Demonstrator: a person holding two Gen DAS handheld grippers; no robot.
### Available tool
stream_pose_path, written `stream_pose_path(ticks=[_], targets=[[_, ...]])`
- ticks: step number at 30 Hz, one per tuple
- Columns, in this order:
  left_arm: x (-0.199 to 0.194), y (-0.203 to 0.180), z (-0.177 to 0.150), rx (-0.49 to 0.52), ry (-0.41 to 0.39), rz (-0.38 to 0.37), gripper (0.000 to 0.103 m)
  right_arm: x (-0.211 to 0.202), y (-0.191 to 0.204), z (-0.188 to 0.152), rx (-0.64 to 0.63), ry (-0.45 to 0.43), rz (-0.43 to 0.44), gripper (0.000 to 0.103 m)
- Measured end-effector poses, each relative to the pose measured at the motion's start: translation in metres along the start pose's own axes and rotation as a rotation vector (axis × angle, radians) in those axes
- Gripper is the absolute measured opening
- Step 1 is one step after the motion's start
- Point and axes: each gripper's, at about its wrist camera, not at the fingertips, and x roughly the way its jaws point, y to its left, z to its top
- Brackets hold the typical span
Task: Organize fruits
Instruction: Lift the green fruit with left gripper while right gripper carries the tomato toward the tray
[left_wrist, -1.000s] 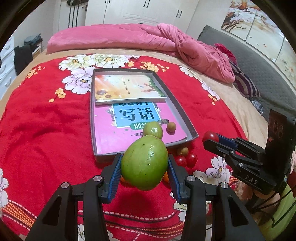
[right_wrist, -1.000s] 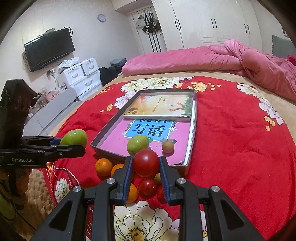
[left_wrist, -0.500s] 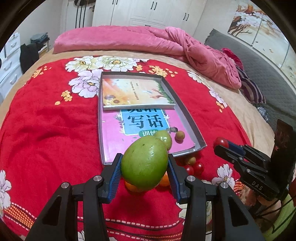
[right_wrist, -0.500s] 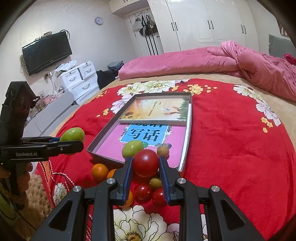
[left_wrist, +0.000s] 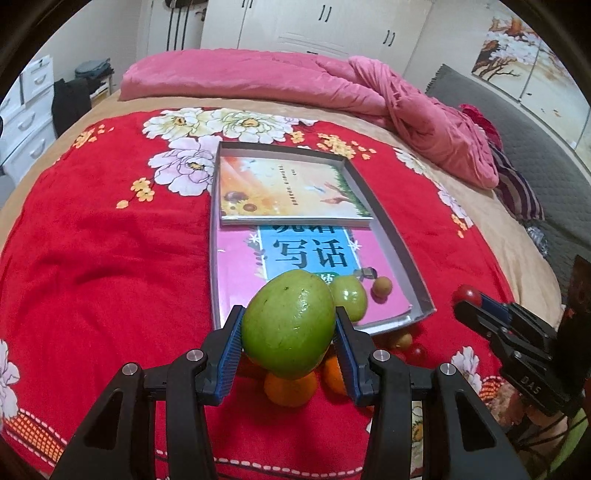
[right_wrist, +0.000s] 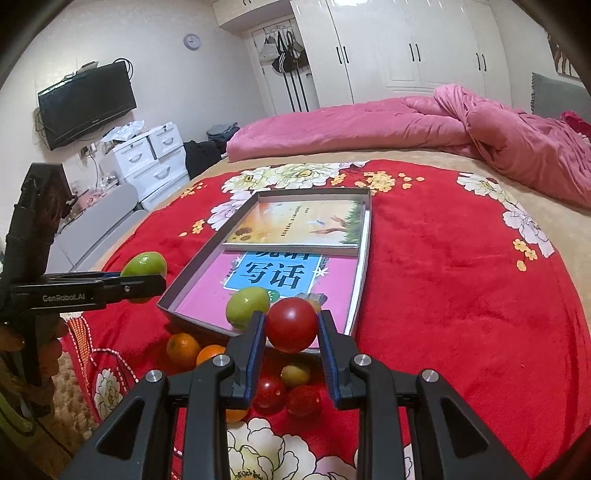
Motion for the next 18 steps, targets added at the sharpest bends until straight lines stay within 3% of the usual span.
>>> stream_pose_path(ticks=[18], targets=[[0.03, 0.002, 0.002, 0.0, 0.024, 0.039, 0.048, 0.013, -0.004, 0.009, -0.027, -0.001, -0.02, 0.029]])
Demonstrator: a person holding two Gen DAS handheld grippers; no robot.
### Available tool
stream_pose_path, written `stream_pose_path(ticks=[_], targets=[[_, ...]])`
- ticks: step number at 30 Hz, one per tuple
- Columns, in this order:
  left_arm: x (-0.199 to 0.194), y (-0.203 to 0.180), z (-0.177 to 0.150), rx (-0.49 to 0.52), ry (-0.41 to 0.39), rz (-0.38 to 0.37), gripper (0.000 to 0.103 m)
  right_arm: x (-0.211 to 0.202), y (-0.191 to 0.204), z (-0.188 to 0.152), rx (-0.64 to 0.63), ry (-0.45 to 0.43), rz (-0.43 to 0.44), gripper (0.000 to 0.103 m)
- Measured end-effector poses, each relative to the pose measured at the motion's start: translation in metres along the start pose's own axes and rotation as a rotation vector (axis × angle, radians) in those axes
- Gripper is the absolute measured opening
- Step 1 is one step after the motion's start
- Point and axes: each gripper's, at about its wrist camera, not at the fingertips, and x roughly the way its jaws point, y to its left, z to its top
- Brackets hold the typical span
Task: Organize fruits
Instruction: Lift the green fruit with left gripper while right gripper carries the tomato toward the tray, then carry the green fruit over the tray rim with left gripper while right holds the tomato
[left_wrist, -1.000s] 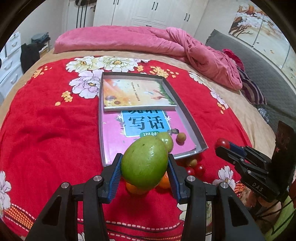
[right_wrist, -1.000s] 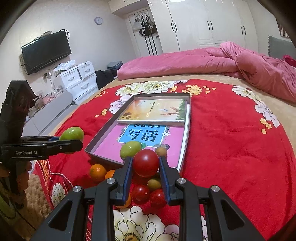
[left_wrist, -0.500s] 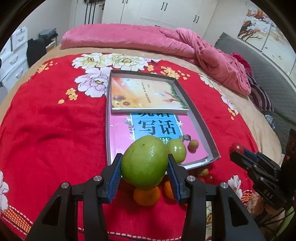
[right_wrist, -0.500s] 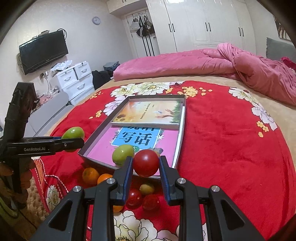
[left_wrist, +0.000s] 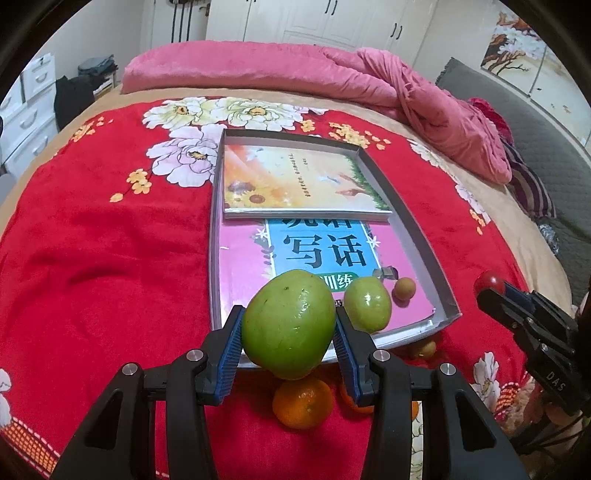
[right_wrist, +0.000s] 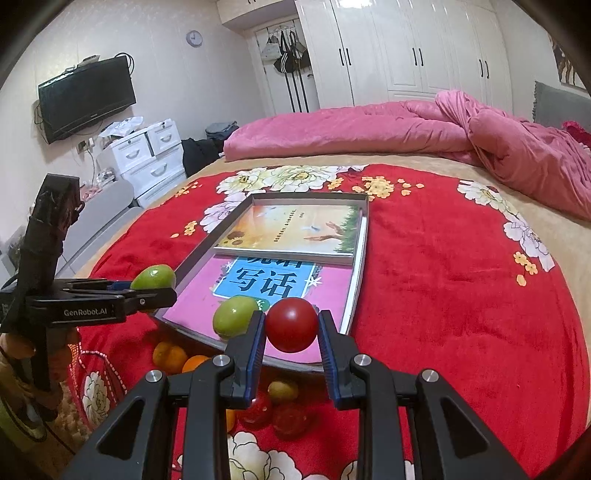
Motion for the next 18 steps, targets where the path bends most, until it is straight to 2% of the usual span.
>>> stream_pose_path(ticks=[18], targets=[[0.027, -0.008, 0.007, 0.031, 0.034, 0.04, 0.048, 0.021, -0.002, 0.005, -0.026, 0.038, -0.012, 0.029]])
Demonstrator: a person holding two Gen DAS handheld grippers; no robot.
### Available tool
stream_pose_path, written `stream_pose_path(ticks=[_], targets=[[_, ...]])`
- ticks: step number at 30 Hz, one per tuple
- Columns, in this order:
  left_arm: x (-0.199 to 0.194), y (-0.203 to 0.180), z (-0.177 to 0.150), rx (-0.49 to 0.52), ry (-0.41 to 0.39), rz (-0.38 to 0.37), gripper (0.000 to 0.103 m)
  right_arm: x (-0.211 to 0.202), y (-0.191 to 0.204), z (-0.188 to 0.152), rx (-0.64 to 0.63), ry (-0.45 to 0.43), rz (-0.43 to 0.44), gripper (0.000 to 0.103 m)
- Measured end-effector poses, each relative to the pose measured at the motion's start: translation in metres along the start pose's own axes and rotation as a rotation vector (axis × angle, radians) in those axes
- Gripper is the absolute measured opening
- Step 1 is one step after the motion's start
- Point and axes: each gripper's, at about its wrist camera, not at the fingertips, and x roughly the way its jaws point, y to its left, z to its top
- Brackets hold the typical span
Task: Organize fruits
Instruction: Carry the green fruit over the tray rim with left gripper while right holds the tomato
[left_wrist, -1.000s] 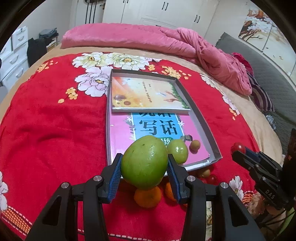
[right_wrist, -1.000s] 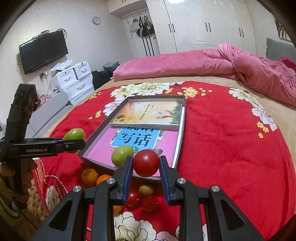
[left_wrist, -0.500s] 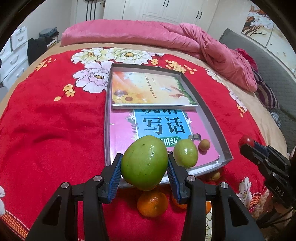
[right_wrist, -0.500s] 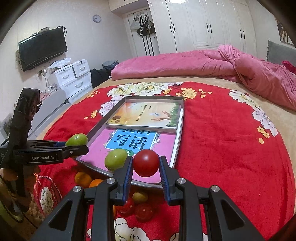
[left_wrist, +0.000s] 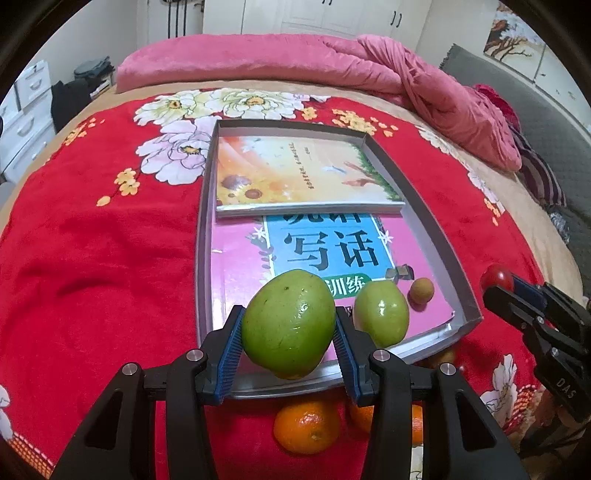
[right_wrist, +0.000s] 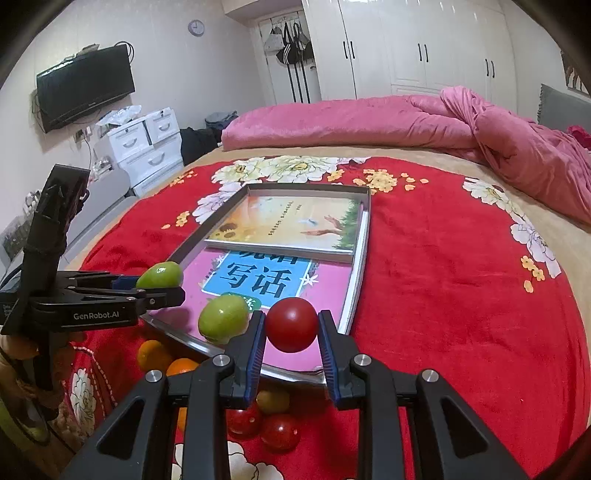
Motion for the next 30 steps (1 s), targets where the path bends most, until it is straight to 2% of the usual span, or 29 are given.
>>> stream_pose_path(ticks=[18, 30], targets=[[0.012, 0.001, -0.007, 0.009, 0.035, 0.017, 0.048, 0.006, 0.0, 0.003, -0.009, 0.009, -0.001, 0.029], [0.012, 0.002, -0.008, 0.001, 0.037, 0.016, 0.048, 0.02, 0.002, 0.002, -0.025, 0.048, 0.002, 0.029]])
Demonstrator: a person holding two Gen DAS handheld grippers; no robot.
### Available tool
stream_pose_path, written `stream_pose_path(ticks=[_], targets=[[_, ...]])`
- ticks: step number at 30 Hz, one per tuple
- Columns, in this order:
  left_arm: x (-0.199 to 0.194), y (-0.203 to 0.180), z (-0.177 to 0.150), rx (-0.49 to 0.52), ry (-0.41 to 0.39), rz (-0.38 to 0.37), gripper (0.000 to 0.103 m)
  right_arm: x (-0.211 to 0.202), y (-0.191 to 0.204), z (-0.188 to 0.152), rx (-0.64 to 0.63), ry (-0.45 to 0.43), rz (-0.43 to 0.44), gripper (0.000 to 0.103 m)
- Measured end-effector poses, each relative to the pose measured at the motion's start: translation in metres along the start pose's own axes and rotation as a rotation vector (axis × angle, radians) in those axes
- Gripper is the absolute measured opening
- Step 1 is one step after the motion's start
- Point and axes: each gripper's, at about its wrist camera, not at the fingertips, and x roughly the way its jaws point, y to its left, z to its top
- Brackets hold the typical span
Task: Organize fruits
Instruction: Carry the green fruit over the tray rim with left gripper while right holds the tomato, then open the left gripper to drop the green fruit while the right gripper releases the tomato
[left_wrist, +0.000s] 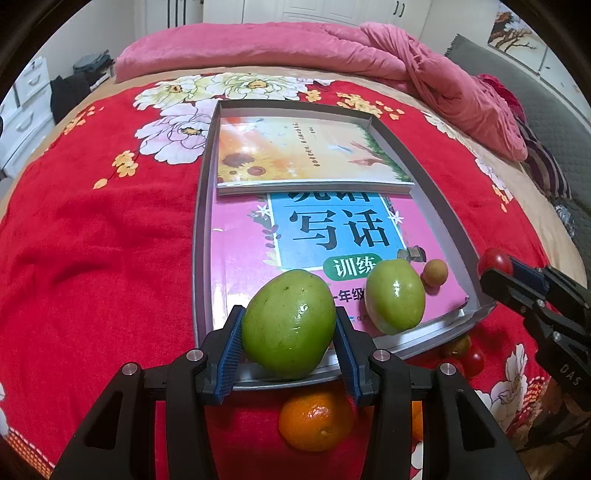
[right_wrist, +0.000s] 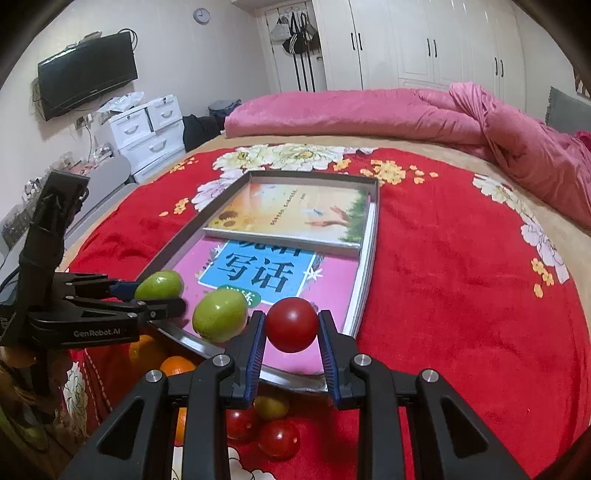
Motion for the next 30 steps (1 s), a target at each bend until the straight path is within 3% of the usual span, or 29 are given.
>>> stream_pose_path(ticks=[10, 30], targets=[[0.0, 0.0, 0.0, -0.004, 0.001, -0.004, 0.048, 0.012, 0.002, -0.008, -0.009, 0.061, -0.014, 0.029], [0.001, 0.0, -0.001, 0.004, 0.005, 0.007, 0.048, 0.02, 0.0, -0.013, 0.02, 0.103, -0.023, 0.029]])
